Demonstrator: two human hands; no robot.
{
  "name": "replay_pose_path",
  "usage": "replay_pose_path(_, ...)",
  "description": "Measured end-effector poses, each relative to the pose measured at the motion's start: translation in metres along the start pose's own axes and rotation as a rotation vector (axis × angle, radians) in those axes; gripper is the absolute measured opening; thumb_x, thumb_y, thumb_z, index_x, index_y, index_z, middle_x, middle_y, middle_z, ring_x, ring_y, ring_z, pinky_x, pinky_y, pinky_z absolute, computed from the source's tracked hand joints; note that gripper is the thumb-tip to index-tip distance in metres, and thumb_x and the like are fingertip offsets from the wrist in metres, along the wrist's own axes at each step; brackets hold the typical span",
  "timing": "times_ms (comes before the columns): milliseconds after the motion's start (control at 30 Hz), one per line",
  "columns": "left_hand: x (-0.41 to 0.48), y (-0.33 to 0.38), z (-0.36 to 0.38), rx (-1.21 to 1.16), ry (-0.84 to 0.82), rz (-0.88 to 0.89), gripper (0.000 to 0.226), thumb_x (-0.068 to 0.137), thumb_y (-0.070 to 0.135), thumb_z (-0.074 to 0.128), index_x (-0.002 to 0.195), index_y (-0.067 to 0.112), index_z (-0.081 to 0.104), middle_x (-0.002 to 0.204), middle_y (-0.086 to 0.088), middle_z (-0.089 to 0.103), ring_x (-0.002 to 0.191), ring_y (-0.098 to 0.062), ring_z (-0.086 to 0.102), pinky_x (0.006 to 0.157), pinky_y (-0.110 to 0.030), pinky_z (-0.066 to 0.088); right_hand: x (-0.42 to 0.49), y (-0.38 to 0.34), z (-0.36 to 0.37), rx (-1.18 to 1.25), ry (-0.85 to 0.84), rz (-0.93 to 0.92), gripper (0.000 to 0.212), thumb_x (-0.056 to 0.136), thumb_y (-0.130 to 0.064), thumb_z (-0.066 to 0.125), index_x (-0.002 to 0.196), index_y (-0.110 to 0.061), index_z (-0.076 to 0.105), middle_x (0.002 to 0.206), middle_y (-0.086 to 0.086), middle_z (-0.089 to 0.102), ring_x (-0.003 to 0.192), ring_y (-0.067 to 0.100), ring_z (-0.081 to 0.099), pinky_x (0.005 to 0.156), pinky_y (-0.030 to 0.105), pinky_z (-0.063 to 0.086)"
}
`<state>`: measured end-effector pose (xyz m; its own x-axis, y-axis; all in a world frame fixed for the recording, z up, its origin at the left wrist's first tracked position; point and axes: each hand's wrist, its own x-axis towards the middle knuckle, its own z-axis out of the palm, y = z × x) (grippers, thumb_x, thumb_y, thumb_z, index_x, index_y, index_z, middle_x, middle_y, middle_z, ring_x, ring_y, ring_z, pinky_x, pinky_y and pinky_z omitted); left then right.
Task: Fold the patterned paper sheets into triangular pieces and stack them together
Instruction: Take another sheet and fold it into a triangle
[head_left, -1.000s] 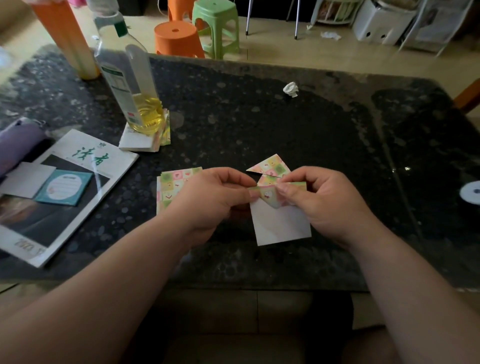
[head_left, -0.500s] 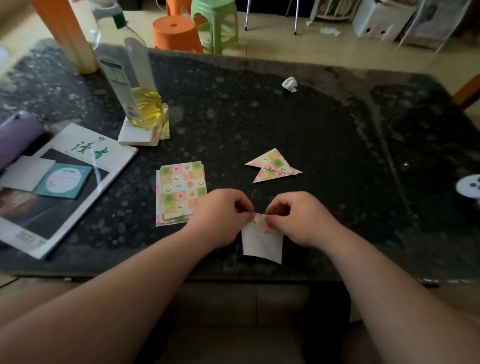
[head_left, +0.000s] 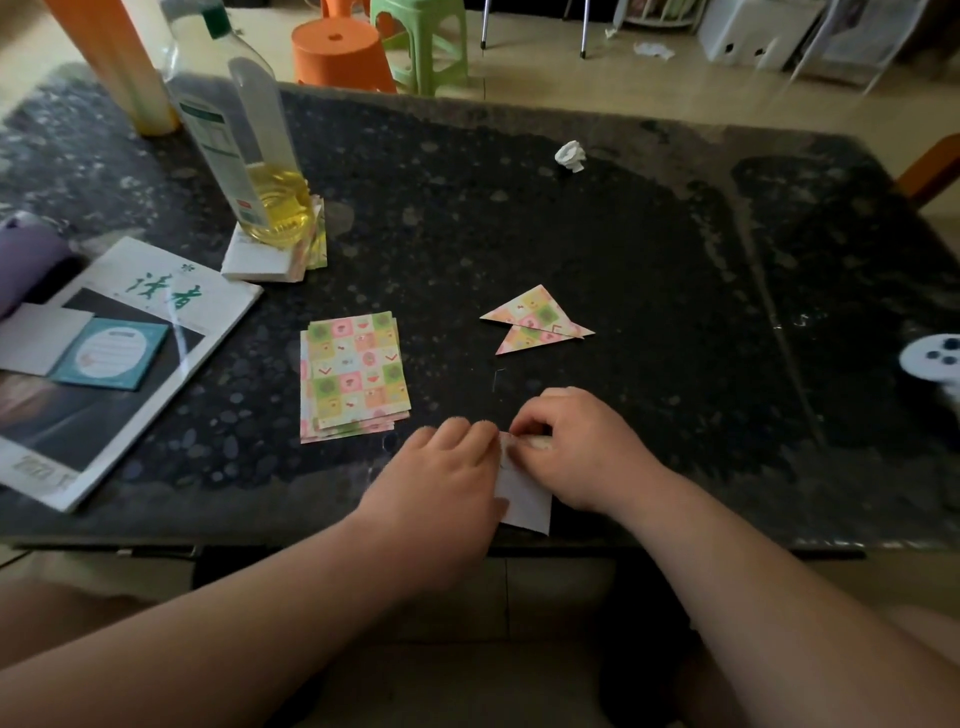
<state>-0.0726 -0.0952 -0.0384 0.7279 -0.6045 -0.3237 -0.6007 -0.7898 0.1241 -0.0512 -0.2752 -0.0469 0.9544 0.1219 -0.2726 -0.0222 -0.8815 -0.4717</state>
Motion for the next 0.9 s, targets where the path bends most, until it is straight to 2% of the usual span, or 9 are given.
replay_pose_path(67, -0.006, 0.004, 0.003, -0.004, -0.056, 0.007, 0.070, 0.108, 0.052, 0.029, 0.163, 0.015, 0.007, 0.170, -0.004, 0.006, 0.154, -0.023, 0.009, 0.126, -0.040, 0.006, -0.002, -0.001, 0.003, -0.010, 0.017, -0.013, 0.014, 0.096, -0.043, 0.066, 0.102, -0.033, 0.072, 0.099, -0.014, 0.057, 0.102, 0.006, 0.052, 0.088, 0.034, 0.052)
replay_pose_path(167, -0.007, 0.003, 0.005, -0.043, -0.058, 0.019, 0.073, 0.107, 0.057, 0.026, 0.163, 0.018, -0.001, 0.172, 0.000, -0.003, 0.157, -0.018, 0.001, 0.124, -0.035, -0.005, -0.005, -0.003, 0.004, -0.015, 0.021, -0.009, 0.016, 0.097, -0.043, 0.065, 0.106, -0.032, 0.071, 0.102, -0.014, 0.056, 0.101, 0.006, 0.052, 0.088, 0.033, 0.053)
replay_pose_path(300, -0.006, 0.002, 0.003, -0.057, -0.051, 0.032, 0.073, 0.106, 0.059, 0.027, 0.163, 0.021, 0.002, 0.172, 0.000, -0.002, 0.157, -0.017, 0.002, 0.123, -0.034, -0.005, -0.008, -0.002, 0.001, 0.001, 0.034, 0.040, 0.021, 0.097, -0.035, 0.066, 0.117, -0.028, 0.071, 0.108, -0.014, 0.057, 0.101, 0.006, 0.056, 0.087, 0.026, 0.053)
replay_pose_path(400, -0.006, 0.003, 0.003, -0.061, -0.047, 0.027, 0.073, 0.105, 0.061, 0.027, 0.163, 0.023, 0.004, 0.172, 0.000, -0.004, 0.157, -0.017, 0.003, 0.125, -0.035, -0.001, -0.010, 0.002, -0.003, -0.001, 0.059, 0.073, 0.015, 0.097, -0.029, 0.066, 0.110, -0.027, 0.072, 0.103, -0.015, 0.056, 0.096, 0.006, 0.058, 0.084, 0.025, 0.054)
replay_pose_path(500, -0.006, 0.003, 0.005, -0.069, -0.044, 0.035, 0.071, 0.105, 0.062, 0.025, 0.163, 0.028, 0.003, 0.172, 0.003, -0.006, 0.157, -0.017, 0.002, 0.126, -0.037, 0.001, -0.014, 0.004, -0.002, -0.001, 0.054, 0.066, 0.012, 0.096, -0.034, 0.068, 0.105, -0.030, 0.074, 0.101, -0.016, 0.054, 0.092, 0.005, 0.056, 0.082, 0.025, 0.054)
replay_pose_path(667, -0.004, 0.003, 0.004, -0.011, -0.059, 0.027, 0.073, 0.103, 0.066, 0.023, 0.163, 0.029, 0.005, 0.172, 0.003, -0.002, 0.156, -0.016, 0.006, 0.126, -0.041, 0.004, -0.019, 0.004, 0.001, -0.042, 0.054, 0.011, 0.022, 0.097, -0.044, 0.065, 0.111, -0.029, 0.072, 0.104, -0.014, 0.051, 0.100, 0.005, 0.051, 0.083, 0.026, 0.051)
replay_pose_path(800, -0.004, 0.006, 0.003, 0.017, -0.076, 0.008, 0.074, 0.102, 0.068, 0.020, 0.163, 0.029, 0.003, 0.172, 0.005, -0.003, 0.157, -0.014, -0.001, 0.126, -0.050, -0.009, -0.024, -0.005, -0.001, -0.125, 0.030, -0.036, 0.026, 0.102, -0.041, 0.056, 0.122, -0.031, 0.069, 0.105, -0.010, 0.047, 0.102, 0.007, 0.046, 0.084, 0.029, 0.050)
replay_pose_path(900, -0.003, 0.009, 0.001, 0.041, -0.087, -0.006, 0.075, 0.102, 0.068, 0.019, 0.163, 0.027, -0.002, 0.172, 0.004, -0.005, 0.157, -0.015, -0.010, 0.122, -0.056, -0.017, -0.030, -0.018, -0.001, -0.285, 0.034, -0.062, 0.029, 0.104, -0.036, 0.045, 0.118, -0.032, 0.069, 0.099, -0.007, 0.040, 0.097, 0.012, 0.041, 0.080, 0.031, 0.044)
